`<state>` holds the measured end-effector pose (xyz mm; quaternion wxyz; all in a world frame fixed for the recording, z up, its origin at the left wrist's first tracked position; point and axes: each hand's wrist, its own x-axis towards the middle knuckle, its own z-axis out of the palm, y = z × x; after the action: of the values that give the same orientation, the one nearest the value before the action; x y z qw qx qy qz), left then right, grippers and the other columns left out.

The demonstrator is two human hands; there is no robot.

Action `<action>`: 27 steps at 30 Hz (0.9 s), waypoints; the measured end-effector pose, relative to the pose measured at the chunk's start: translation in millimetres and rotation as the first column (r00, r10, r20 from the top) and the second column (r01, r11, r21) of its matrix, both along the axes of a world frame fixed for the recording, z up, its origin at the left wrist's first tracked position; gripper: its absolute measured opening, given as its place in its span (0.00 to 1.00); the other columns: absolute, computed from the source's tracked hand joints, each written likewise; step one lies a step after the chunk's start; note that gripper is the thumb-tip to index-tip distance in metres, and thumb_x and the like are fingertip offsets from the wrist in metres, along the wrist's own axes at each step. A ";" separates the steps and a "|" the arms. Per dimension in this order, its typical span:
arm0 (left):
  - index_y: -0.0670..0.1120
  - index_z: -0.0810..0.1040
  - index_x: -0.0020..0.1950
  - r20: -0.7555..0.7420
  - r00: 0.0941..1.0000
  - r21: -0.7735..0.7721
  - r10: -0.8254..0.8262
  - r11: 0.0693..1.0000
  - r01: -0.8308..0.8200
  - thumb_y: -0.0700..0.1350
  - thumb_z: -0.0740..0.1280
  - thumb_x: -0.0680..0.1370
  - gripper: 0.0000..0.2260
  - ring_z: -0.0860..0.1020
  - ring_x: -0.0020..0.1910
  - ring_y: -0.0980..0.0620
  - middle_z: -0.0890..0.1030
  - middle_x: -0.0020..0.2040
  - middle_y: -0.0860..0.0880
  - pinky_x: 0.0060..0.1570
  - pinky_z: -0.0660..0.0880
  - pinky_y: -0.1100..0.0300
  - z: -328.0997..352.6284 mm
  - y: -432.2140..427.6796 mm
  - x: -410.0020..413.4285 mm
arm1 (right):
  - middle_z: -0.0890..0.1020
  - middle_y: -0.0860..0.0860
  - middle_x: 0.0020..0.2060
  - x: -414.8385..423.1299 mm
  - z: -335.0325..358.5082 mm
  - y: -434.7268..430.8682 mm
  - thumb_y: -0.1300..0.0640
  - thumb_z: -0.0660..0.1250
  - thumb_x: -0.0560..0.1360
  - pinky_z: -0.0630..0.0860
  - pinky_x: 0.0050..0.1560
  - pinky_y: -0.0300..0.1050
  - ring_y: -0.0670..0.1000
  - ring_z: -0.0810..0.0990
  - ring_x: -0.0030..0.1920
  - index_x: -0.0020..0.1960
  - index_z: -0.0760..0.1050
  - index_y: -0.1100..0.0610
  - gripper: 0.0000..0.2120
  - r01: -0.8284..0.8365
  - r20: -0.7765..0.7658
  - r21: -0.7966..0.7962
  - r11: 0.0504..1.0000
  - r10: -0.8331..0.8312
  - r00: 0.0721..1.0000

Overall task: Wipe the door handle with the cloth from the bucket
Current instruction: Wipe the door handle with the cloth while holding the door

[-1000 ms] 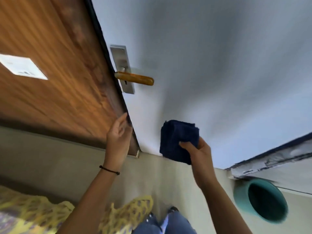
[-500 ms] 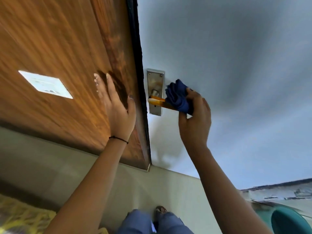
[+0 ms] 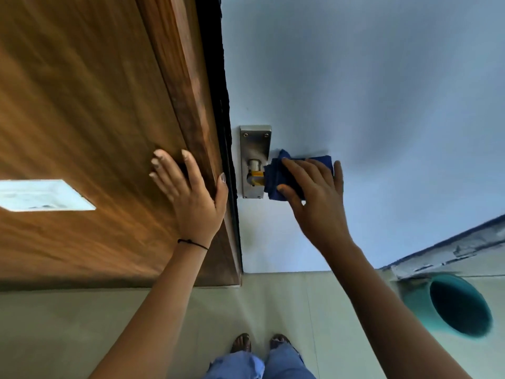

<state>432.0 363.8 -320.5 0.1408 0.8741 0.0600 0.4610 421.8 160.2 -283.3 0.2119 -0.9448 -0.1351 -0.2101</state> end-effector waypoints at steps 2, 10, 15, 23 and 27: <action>0.44 0.45 0.73 0.028 1.000 0.004 -0.004 1.000 0.004 0.51 0.64 0.77 0.34 0.36 0.76 0.42 0.49 0.68 0.31 0.74 0.33 0.51 -1.7 1.8 1.0 | 0.81 0.52 0.59 -2.3 -0.3 19.9 0.51 0.62 0.77 0.58 0.72 0.67 0.56 0.75 0.63 0.67 0.73 0.52 0.19 0.033 0.057 -0.035 0.999 -0.031 0.998; 0.50 0.34 0.76 0.046 0.999 0.030 0.004 1.000 -0.006 0.53 0.62 0.78 0.40 0.30 0.74 0.51 0.50 0.68 0.30 0.73 0.33 0.51 -5.0 3.7 2.0 | 0.81 0.54 0.58 3.8 2.6 19.7 0.49 0.67 0.73 0.65 0.63 0.52 0.57 0.75 0.57 0.63 0.77 0.52 0.19 -0.014 0.123 -0.121 0.993 0.029 0.992; 0.51 0.34 0.76 0.035 0.999 0.018 -0.004 1.000 0.003 0.54 0.62 0.77 0.41 0.30 0.74 0.52 0.51 0.68 0.32 0.73 0.33 0.52 -4.9 5.4 0.2 | 0.79 0.54 0.58 1.3 -1.3 -4.3 0.50 0.65 0.76 0.64 0.66 0.57 0.59 0.76 0.58 0.64 0.76 0.52 0.18 0.054 0.065 -0.033 0.998 -0.052 0.997; 0.52 0.34 0.76 0.036 0.999 0.101 -0.030 0.995 0.027 0.58 0.58 0.78 0.38 0.30 0.74 0.52 0.31 0.76 0.43 0.74 0.33 0.52 -7.4 12.8 -0.2 | 0.79 0.54 0.60 -0.3 -3.0 44.3 0.49 0.64 0.76 0.64 0.69 0.55 0.56 0.74 0.62 0.65 0.75 0.52 0.19 -0.074 0.110 -0.087 0.993 0.084 0.990; 0.52 0.34 0.76 0.041 0.998 0.079 -0.050 0.996 0.046 0.57 0.55 0.79 0.36 0.29 0.74 0.52 0.49 0.69 0.33 0.73 0.33 0.52 -8.0 10.4 1.6 | 0.78 0.54 0.59 1.1 -7.5 -2.3 0.48 0.61 0.78 0.59 0.69 0.52 0.57 0.74 0.60 0.67 0.73 0.54 0.20 0.076 0.069 -0.072 0.995 -0.071 0.995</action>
<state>433.6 374.1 -328.5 0.1187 0.8701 0.0179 0.4780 423.0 158.0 -290.8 0.1642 -0.9489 -0.1147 -0.2439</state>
